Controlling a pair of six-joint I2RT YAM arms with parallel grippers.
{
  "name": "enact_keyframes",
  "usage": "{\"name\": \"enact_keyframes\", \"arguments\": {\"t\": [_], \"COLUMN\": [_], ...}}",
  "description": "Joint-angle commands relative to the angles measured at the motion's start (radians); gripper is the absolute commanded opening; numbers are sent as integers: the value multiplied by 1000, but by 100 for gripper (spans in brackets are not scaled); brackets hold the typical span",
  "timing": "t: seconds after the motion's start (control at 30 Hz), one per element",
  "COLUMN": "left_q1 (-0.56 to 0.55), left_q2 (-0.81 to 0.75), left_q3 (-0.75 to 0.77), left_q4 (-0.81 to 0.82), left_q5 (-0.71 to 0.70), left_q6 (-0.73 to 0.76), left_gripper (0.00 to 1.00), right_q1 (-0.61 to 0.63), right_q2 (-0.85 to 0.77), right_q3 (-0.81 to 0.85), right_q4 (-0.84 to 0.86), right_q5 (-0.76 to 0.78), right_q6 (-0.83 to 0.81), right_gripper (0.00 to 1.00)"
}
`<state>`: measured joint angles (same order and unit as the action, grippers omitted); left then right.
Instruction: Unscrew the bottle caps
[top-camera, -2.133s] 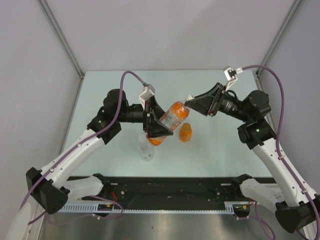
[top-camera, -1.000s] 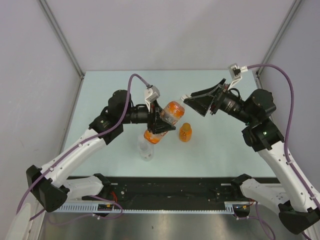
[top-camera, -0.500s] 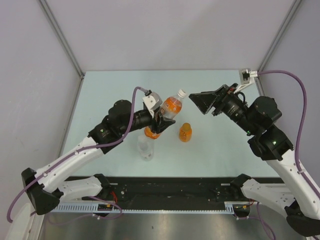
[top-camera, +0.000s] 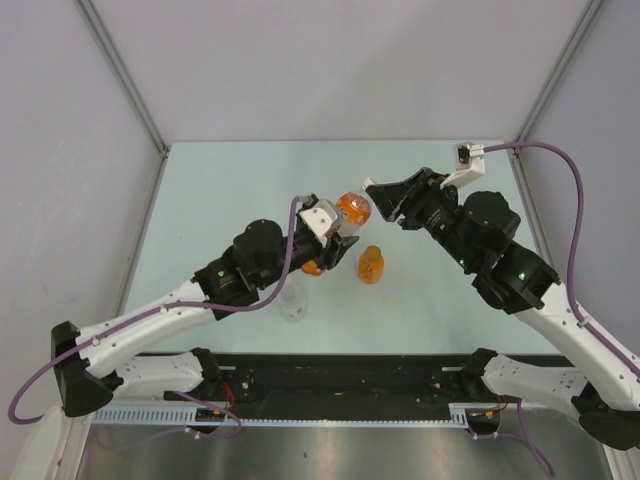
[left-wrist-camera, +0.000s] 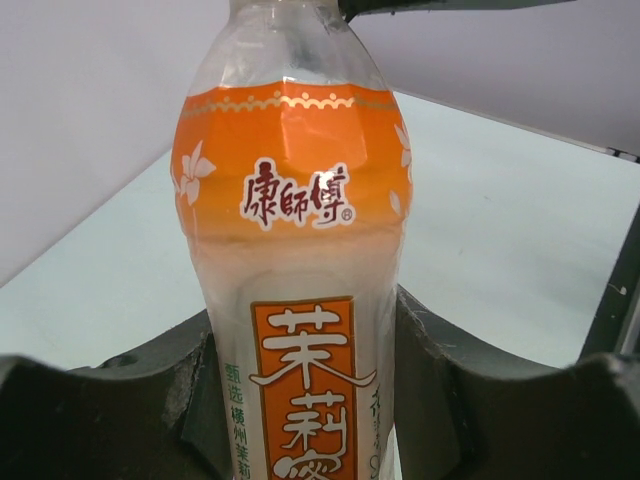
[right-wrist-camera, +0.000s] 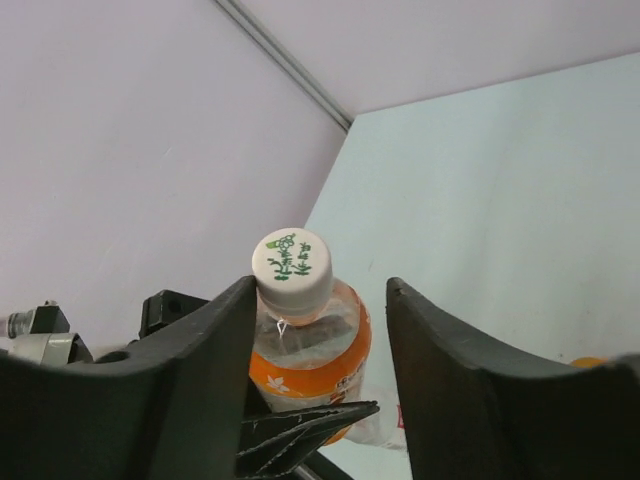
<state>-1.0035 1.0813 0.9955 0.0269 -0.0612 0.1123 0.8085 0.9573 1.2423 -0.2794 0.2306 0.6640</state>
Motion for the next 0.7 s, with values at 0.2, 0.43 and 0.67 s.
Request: {"name": "enact_keyframes", "arguments": {"t": [0.2, 0.43, 0.67], "left_q1": [-33, -37, -37], "left_q2": [-6, -4, -8], "left_q3": [-4, -14, -28], "left_q4": [70, 76, 96], "left_q5": [-126, -135, -134], "left_q6": [38, 41, 43], "left_gripper": [0, 0, 0], "right_q1": [18, 29, 31], "right_q2": [34, 57, 66], "right_q3": [39, 39, 39], "right_q4": [77, 117, 149], "right_q5": [84, 70, 59], "right_q6": [31, 25, 17], "right_gripper": [52, 57, 58]}}
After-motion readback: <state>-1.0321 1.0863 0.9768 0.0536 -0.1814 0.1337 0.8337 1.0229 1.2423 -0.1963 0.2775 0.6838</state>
